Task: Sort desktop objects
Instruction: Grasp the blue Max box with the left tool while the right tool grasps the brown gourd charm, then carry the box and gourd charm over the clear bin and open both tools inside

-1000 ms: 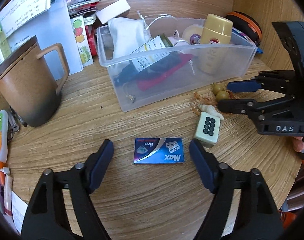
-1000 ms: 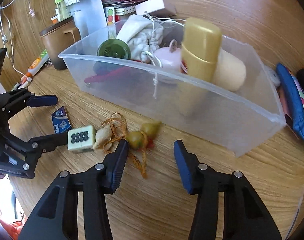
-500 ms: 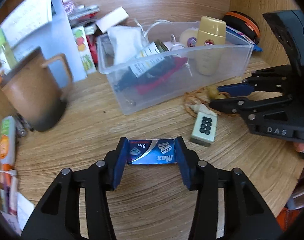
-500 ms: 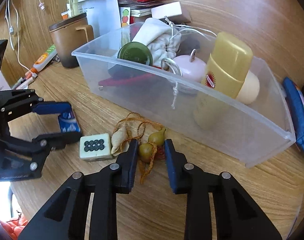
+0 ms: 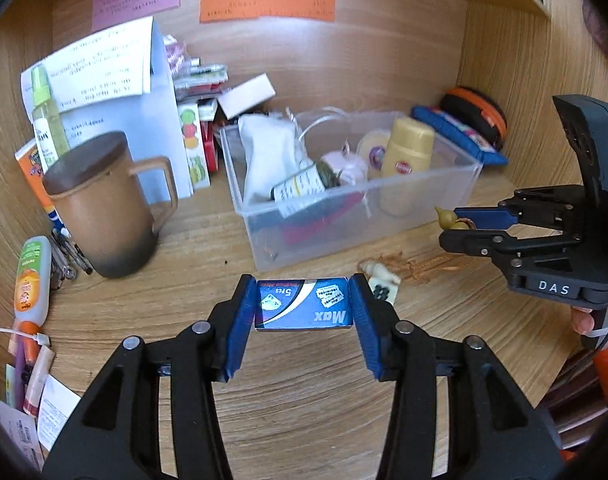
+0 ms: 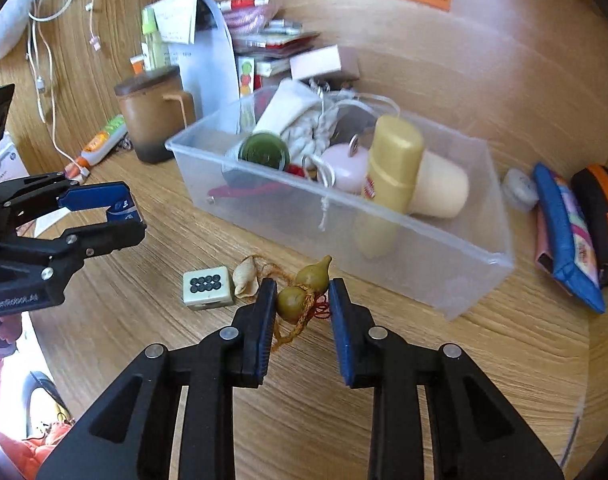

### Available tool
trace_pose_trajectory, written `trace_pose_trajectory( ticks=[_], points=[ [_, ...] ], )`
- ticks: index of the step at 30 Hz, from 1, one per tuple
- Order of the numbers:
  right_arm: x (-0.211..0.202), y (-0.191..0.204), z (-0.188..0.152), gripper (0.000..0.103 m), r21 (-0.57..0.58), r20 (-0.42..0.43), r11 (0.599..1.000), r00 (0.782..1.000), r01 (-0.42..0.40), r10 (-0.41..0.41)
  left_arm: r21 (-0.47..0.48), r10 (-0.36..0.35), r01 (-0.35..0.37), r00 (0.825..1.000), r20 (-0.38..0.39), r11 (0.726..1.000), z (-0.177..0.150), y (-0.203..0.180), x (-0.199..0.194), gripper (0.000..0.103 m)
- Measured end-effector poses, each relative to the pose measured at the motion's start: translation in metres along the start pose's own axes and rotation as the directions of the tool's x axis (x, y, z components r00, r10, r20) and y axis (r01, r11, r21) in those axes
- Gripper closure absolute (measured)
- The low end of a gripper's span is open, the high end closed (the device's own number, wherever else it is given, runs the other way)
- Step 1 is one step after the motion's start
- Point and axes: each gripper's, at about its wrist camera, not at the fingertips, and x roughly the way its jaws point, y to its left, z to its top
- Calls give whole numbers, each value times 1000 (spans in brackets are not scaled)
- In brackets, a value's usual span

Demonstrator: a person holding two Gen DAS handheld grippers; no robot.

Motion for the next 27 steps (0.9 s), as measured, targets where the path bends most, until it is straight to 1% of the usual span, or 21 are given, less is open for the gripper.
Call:
trace_pose_trajectory(
  ticks=[8, 14, 20, 27],
  points=[
    [-41, 1, 11, 79, -29, 82, 999, 996, 21, -19, -21, -18, 20, 997, 72, 1000, 15, -6, -21, 56],
    [-56, 4, 21, 79, -48, 121, 998, 992, 38, -32, -19, -27, 29, 994, 106, 999, 25, -7, -28, 56],
    [-64, 3, 35, 79, -55, 147, 997, 988, 48, -40, -16, -32, 34, 991, 130, 999, 38, -3, -30, 56],
    [-60, -3, 63, 79, -62, 167, 997, 985, 53, -42, -16, -54, 57, 989, 134, 998, 57, 6, -22, 56]
  ],
)
